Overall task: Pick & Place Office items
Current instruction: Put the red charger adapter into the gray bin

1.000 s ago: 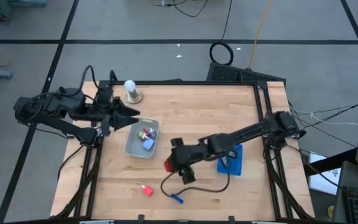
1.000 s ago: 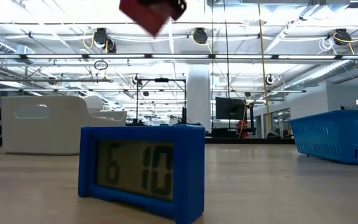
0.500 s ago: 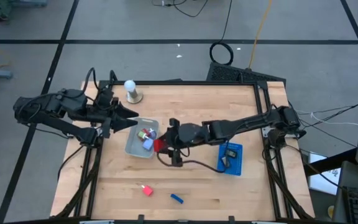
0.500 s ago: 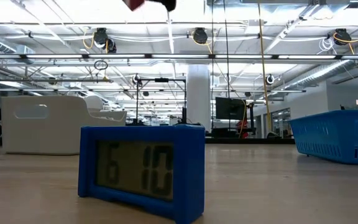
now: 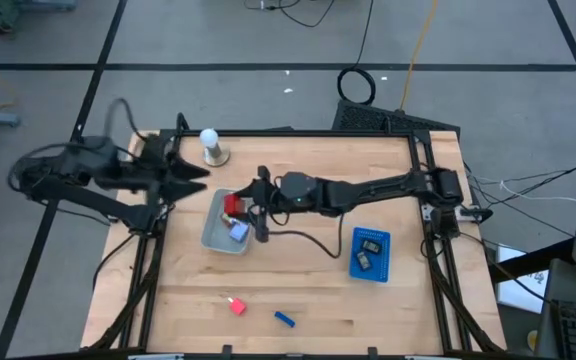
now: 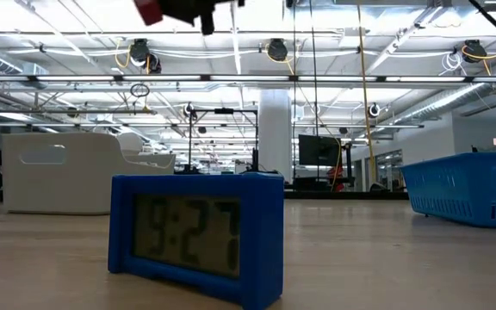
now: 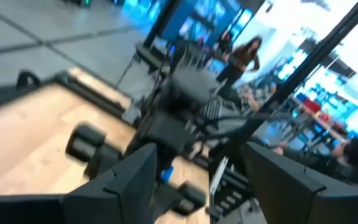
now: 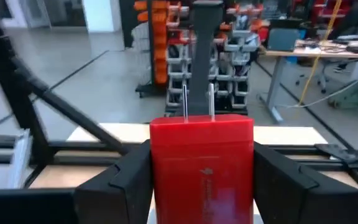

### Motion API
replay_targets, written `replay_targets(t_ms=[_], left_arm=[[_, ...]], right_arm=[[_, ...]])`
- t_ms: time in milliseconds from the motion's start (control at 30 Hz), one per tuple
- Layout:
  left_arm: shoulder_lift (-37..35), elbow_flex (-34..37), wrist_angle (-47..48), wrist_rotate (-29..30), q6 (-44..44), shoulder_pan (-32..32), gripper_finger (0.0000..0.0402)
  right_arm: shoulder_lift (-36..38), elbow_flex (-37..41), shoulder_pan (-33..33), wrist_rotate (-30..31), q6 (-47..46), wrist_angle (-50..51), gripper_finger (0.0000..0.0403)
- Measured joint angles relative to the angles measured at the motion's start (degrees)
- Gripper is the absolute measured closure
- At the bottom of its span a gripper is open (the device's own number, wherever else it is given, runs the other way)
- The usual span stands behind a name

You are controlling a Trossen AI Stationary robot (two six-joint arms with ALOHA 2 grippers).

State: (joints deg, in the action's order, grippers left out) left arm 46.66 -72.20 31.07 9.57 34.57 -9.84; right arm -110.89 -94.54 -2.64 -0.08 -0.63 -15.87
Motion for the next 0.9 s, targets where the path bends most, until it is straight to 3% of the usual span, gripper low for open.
replay_targets(t_ms=[300,900], left_arm=[[-8.47,-0.11,0.31,1.15,-1.02,1.56,0.0160],[-8.45,-0.04,2.57,1.42,-4.22,1.56,0.0160]], right_arm=[[-7.21,-0.92,1.24,-0.09,0.87,-9.35,0.0197],[-18.45,-1.40,2.56,0.31,0.24,-20.51,0.0198]])
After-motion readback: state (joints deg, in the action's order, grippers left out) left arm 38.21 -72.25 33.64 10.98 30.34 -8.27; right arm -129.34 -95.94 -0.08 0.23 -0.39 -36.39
